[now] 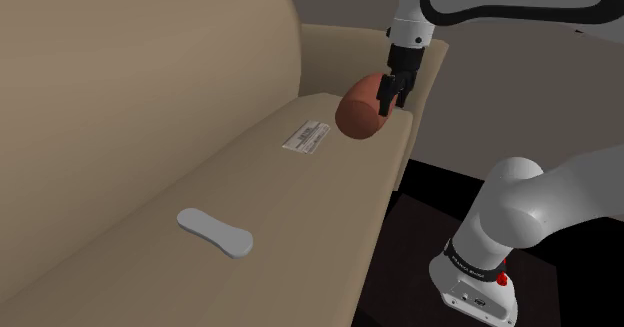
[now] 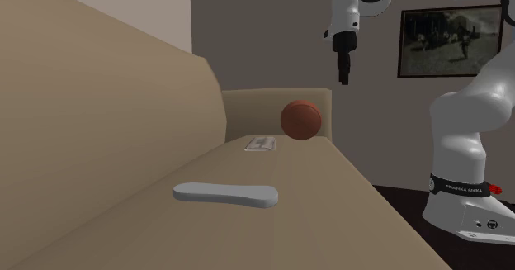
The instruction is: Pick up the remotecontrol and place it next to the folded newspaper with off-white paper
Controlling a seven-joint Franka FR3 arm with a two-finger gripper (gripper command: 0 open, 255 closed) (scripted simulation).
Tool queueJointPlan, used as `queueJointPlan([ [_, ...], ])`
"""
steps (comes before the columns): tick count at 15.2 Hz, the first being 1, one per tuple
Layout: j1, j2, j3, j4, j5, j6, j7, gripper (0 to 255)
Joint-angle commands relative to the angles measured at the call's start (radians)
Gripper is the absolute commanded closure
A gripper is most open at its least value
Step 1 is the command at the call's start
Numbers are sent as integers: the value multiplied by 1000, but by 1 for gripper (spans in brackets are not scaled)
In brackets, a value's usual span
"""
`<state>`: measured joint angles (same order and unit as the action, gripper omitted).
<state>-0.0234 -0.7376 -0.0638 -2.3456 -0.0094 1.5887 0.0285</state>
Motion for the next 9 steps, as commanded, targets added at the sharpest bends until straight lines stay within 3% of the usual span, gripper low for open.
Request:
queueJointPlan([
  [1, 0, 0, 0, 0, 0, 0, 0, 0],
  [9, 70, 161, 128, 6, 67, 159, 108, 0],
])
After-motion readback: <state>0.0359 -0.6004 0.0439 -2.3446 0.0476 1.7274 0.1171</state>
